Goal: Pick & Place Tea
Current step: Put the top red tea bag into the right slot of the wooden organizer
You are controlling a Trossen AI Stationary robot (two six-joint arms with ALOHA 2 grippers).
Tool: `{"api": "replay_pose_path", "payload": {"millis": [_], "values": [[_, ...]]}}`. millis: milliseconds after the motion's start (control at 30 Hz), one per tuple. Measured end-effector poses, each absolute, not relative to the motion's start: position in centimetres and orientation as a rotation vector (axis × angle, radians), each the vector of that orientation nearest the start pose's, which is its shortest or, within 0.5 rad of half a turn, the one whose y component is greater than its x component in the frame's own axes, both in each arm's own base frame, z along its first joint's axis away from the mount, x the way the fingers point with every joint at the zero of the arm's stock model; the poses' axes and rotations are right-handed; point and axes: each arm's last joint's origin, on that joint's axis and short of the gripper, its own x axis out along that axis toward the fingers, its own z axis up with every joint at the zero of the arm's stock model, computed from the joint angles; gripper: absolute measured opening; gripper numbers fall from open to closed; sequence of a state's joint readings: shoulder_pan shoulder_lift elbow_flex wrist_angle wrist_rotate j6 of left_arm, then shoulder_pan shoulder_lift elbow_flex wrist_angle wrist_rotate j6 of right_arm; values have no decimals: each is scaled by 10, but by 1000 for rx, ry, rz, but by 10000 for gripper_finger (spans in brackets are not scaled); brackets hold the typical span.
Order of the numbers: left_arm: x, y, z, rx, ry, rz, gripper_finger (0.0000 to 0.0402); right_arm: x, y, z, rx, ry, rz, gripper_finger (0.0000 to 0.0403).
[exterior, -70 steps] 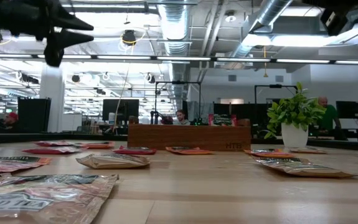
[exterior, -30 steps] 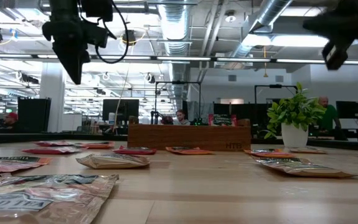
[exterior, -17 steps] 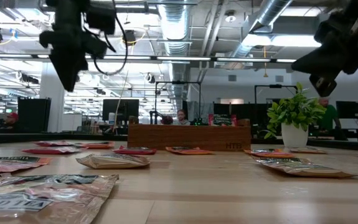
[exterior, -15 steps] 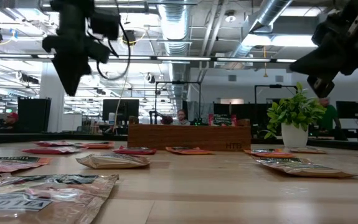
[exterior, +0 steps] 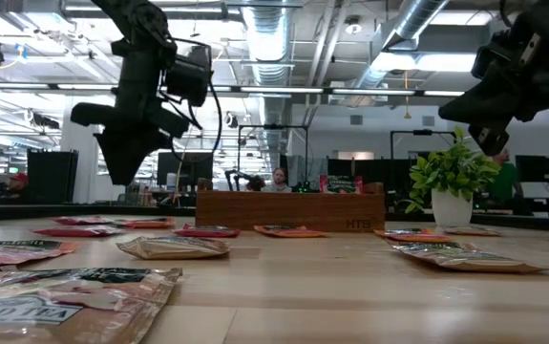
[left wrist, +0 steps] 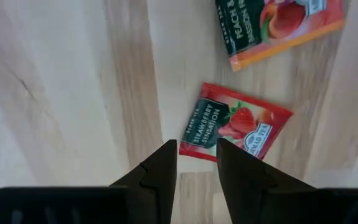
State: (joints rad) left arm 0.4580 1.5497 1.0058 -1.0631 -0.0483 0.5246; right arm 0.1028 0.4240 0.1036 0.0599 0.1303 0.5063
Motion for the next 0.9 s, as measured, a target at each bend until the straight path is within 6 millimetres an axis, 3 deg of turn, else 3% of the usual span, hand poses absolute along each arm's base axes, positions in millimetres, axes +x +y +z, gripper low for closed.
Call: {"api": "replay_pose_path", "payload": {"millis": [367,900], "values": [[222,114,177,150,1593,-125,105,124,9,167,472,250,-92,1],[213,111,143,180,1548,-119,105,123,9,165,469,275,-99,1]]}}
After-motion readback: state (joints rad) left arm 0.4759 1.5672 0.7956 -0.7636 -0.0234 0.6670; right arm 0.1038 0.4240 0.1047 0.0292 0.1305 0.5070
